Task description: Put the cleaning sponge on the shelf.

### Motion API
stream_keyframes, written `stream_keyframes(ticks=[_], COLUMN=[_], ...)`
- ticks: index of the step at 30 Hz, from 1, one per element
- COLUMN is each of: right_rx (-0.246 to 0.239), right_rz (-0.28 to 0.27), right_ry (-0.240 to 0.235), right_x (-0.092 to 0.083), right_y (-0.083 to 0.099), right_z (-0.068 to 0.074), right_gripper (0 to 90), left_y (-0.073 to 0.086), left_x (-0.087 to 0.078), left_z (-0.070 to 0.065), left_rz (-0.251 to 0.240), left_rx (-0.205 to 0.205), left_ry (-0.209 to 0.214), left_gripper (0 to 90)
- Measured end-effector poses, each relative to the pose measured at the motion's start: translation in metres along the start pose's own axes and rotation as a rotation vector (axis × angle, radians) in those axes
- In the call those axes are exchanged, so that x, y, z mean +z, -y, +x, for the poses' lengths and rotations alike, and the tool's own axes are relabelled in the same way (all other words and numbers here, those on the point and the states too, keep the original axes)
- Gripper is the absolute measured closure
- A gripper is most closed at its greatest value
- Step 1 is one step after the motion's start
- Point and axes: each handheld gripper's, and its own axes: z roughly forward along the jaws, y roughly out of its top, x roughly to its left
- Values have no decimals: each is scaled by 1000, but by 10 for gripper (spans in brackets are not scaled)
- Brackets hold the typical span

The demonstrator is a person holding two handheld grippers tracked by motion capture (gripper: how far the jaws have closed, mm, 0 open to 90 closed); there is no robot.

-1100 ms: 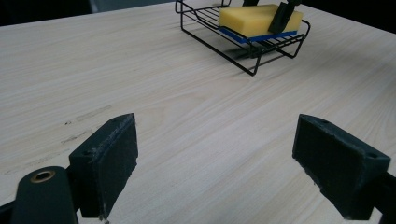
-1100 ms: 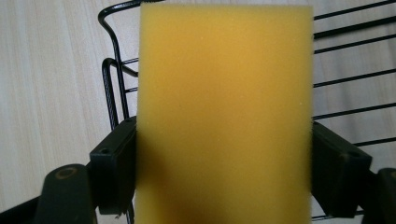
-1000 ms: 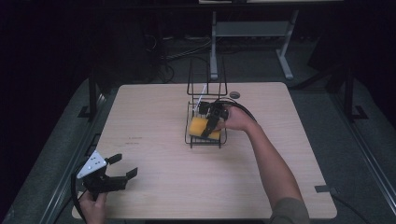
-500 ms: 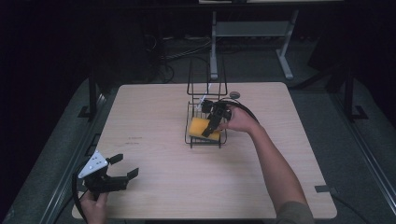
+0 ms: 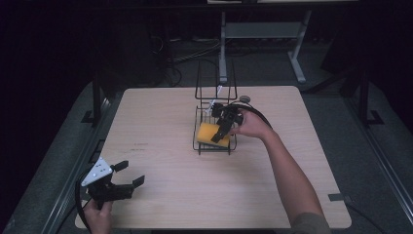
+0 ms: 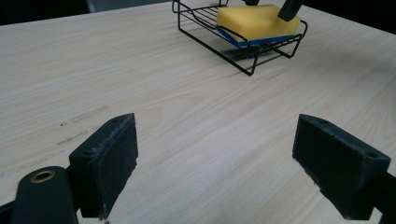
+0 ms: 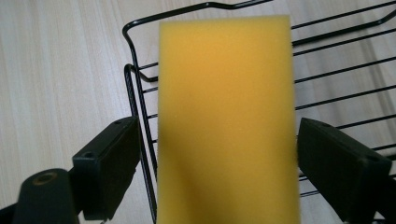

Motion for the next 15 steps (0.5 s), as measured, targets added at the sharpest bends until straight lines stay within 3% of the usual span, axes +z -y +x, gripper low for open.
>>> stream_keyframes(ticks=[9,15], right_rx=[-3,25], right_rz=[-13,-45], right_ry=[4,-3], right_x=[-5,-7], right_y=[3,12], right_z=[1,0], right_gripper=[141,141], left_y=[0,-1], left_x=[0,0], left_z=[0,-1], left_rz=[-1,-1], left_rx=[4,5], left_ry=[2,1], left_gripper=[134,134])
